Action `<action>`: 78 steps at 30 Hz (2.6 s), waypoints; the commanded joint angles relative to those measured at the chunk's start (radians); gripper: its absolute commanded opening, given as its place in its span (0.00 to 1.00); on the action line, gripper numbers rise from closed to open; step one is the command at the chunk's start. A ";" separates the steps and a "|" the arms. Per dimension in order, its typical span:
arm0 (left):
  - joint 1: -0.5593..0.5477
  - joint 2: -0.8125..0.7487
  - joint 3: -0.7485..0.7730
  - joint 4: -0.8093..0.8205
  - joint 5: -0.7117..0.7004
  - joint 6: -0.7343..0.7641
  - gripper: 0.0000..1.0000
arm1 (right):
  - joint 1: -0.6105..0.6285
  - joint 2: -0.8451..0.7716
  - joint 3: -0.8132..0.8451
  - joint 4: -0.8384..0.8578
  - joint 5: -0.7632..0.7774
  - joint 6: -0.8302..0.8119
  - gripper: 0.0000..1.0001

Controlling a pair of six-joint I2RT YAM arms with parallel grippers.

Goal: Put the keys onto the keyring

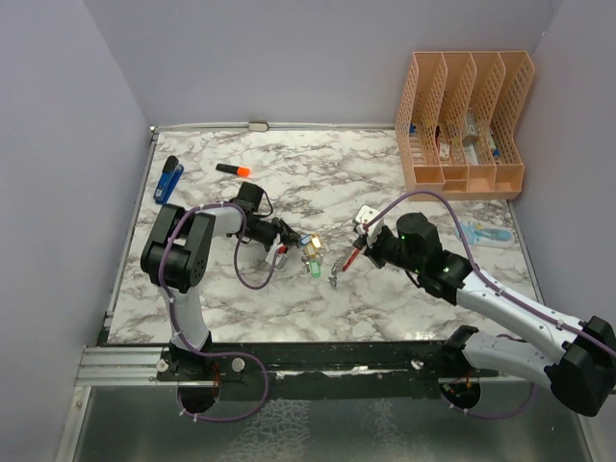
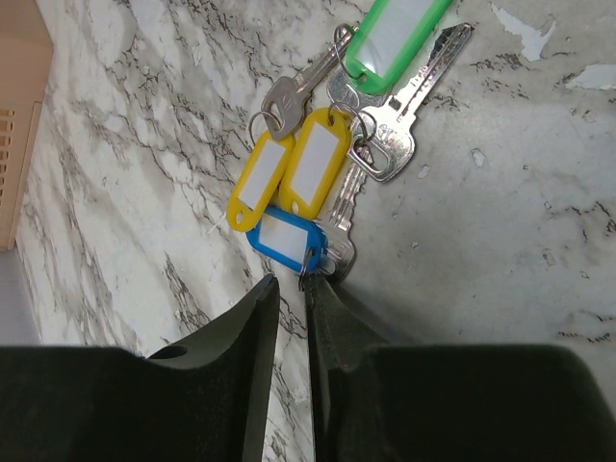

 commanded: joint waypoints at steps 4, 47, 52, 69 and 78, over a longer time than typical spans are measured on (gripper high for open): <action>-0.018 0.068 -0.014 -0.133 -0.158 0.481 0.21 | 0.006 -0.006 0.013 0.030 0.004 0.010 0.01; -0.021 -0.153 0.488 -0.792 0.139 0.197 0.00 | 0.094 0.133 0.082 0.122 -0.156 0.033 0.01; -0.027 -0.165 0.476 -0.831 0.160 0.237 0.00 | 0.101 0.156 0.093 0.184 -0.163 0.098 0.01; -0.077 -0.201 0.438 -0.900 0.148 0.355 0.00 | 0.115 0.308 0.210 0.203 -0.151 0.152 0.01; -0.084 -0.204 0.442 -0.905 0.143 0.354 0.00 | 0.117 0.360 0.261 0.169 -0.157 0.168 0.01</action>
